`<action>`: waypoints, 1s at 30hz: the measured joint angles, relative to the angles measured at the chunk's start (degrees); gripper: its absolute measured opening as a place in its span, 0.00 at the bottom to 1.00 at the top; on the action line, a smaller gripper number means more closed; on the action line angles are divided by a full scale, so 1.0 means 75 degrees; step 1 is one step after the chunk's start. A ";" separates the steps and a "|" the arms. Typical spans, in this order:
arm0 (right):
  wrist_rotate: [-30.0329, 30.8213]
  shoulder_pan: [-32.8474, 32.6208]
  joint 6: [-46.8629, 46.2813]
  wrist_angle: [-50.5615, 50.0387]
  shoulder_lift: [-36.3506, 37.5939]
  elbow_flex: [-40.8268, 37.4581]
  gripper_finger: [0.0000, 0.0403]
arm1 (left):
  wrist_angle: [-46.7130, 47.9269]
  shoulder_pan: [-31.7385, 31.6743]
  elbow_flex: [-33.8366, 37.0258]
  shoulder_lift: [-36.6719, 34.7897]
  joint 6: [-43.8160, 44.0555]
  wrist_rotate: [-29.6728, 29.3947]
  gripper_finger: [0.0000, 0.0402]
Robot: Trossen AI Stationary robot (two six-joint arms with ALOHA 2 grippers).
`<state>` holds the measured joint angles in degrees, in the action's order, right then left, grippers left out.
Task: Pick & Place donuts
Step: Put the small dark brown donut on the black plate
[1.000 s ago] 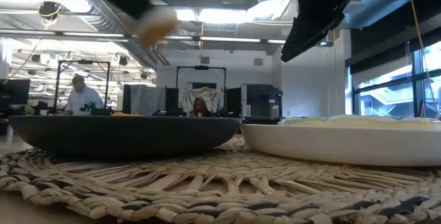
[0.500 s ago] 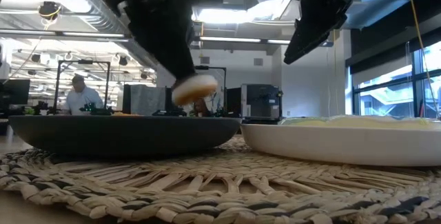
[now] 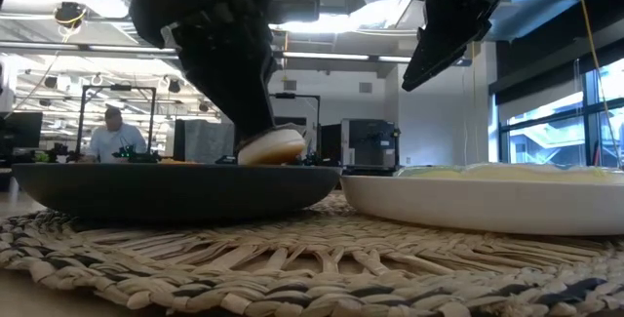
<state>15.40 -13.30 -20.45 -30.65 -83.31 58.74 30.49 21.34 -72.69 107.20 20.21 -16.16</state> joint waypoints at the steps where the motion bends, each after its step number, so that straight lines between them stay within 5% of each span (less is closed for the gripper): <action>1: 0.0000 -0.0003 -0.0003 0.0000 0.0000 0.0000 0.40 | 0.0001 0.0001 0.0000 0.0000 0.0000 -0.0001 0.03; 30: 0.0000 -0.0001 -0.0008 -0.0001 0.0003 0.0000 0.40 | 0.0206 -0.0008 0.0012 0.0312 -0.0058 -0.0098 0.05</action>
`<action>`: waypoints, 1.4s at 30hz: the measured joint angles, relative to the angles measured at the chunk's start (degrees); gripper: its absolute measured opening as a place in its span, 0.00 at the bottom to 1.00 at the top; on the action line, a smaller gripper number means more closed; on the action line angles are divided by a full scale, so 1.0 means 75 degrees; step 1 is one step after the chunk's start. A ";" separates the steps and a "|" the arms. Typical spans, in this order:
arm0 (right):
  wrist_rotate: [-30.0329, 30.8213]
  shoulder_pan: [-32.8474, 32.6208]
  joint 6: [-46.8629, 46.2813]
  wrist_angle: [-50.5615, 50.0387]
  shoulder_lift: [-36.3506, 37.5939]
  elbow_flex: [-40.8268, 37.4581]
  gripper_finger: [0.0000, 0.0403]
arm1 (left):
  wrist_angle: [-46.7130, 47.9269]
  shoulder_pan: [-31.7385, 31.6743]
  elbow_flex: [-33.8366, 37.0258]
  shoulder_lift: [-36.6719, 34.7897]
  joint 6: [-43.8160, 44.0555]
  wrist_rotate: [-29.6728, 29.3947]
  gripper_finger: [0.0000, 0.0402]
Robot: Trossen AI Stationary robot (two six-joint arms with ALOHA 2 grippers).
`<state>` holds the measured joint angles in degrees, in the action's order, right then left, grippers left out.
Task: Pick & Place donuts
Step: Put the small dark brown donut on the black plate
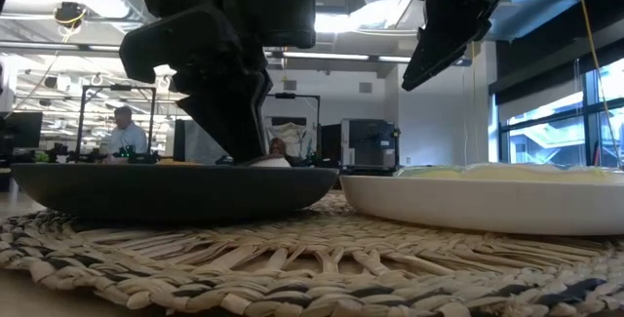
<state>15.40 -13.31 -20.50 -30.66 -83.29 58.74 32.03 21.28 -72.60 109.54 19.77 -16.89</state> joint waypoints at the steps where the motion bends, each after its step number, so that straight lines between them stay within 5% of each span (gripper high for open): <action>1: 0.0000 0.0000 0.0000 0.0000 0.0000 0.0000 0.40 | 0.0016 0.0000 0.0000 0.0000 0.0000 0.0016 0.05; 21: 0.0000 0.0001 0.0002 -0.0005 0.0000 0.0000 0.40 | 0.0174 0.0000 0.0000 0.0000 0.0001 -0.0018 0.08; 42: 0.0000 0.0000 0.0002 -0.0007 0.0000 0.0000 0.40 | 0.0216 -0.0003 -0.0001 0.0000 0.0059 -0.0279 0.30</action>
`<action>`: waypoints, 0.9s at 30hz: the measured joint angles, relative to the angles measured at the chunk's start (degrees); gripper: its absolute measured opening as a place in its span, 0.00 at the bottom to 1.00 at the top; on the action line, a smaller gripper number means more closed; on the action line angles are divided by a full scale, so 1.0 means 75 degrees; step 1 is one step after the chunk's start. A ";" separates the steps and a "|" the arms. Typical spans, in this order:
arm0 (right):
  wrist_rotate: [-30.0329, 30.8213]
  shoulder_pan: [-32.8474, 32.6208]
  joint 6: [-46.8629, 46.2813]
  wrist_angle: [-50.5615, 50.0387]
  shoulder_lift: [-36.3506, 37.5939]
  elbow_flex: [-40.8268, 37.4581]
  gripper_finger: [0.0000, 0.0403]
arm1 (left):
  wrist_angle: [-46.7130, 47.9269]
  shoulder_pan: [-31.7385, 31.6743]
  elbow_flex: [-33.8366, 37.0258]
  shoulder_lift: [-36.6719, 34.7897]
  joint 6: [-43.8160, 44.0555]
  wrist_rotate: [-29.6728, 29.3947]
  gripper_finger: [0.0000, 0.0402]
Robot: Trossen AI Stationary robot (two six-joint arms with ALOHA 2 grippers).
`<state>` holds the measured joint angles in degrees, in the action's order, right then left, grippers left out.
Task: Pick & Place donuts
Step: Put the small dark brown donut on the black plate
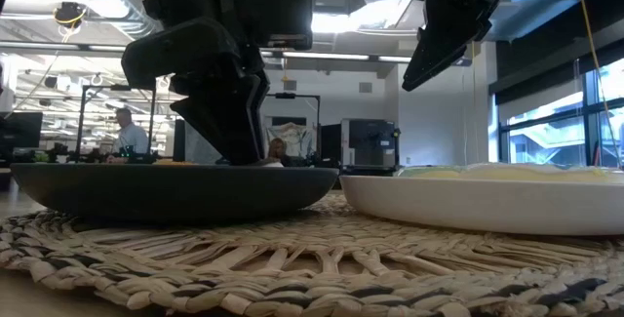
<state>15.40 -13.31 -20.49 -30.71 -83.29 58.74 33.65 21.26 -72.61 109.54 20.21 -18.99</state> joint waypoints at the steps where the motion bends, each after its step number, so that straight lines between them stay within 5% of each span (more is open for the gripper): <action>1: 0.0000 0.0001 0.0000 0.0001 0.0000 0.0000 0.40 | 0.0000 0.0001 0.0000 0.0000 0.0001 -0.0018 0.31; 27: 0.0002 -0.0001 0.0193 0.0567 -0.0118 0.0000 0.40 | 0.0213 -0.0116 -0.0255 -0.0187 0.0025 0.0349 0.37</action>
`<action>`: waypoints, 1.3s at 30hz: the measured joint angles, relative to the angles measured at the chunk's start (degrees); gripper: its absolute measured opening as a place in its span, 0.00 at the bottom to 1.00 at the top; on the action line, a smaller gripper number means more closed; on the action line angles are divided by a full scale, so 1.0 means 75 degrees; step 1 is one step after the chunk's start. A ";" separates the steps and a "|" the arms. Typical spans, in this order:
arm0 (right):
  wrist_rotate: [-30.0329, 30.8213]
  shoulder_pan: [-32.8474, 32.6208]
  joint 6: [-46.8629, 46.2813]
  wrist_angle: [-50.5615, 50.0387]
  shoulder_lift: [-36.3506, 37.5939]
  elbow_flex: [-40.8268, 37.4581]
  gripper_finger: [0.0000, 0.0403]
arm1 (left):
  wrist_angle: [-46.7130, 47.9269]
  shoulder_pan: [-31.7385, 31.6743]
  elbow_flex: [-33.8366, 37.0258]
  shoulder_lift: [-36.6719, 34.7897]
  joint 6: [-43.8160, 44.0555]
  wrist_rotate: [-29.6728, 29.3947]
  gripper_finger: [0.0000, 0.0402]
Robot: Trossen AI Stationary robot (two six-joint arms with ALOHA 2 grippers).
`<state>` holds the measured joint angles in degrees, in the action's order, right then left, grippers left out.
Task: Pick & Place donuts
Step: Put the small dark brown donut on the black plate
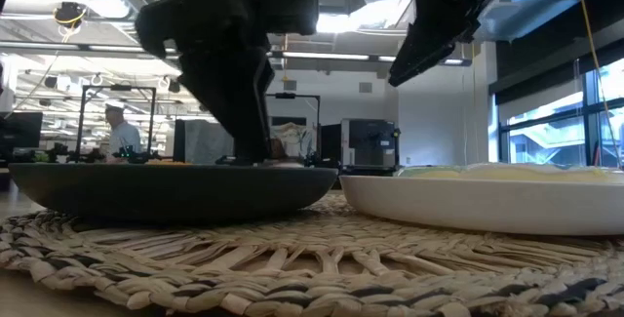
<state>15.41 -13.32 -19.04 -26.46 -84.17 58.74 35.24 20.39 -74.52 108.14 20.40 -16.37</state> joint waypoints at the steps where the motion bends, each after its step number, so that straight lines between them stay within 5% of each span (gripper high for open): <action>1: 0.0000 -0.0002 0.0183 0.0133 -0.0066 0.0000 0.40 | 0.0076 -0.0017 0.0000 0.0000 0.0001 0.0015 0.37; 11: -0.0003 -0.0269 0.1176 0.1232 -0.0865 0.0000 0.40 | 0.0377 -0.0041 0.0000 0.0000 0.0176 0.0002 0.39; 39: 0.0068 -0.0277 0.1226 0.1127 -0.0806 0.0003 0.40 | -0.1297 -0.0091 0.0118 0.0006 0.0321 -0.0255 0.37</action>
<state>15.92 -15.40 -9.85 -18.01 -90.21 58.76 25.52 19.70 -73.64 108.18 22.81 -18.28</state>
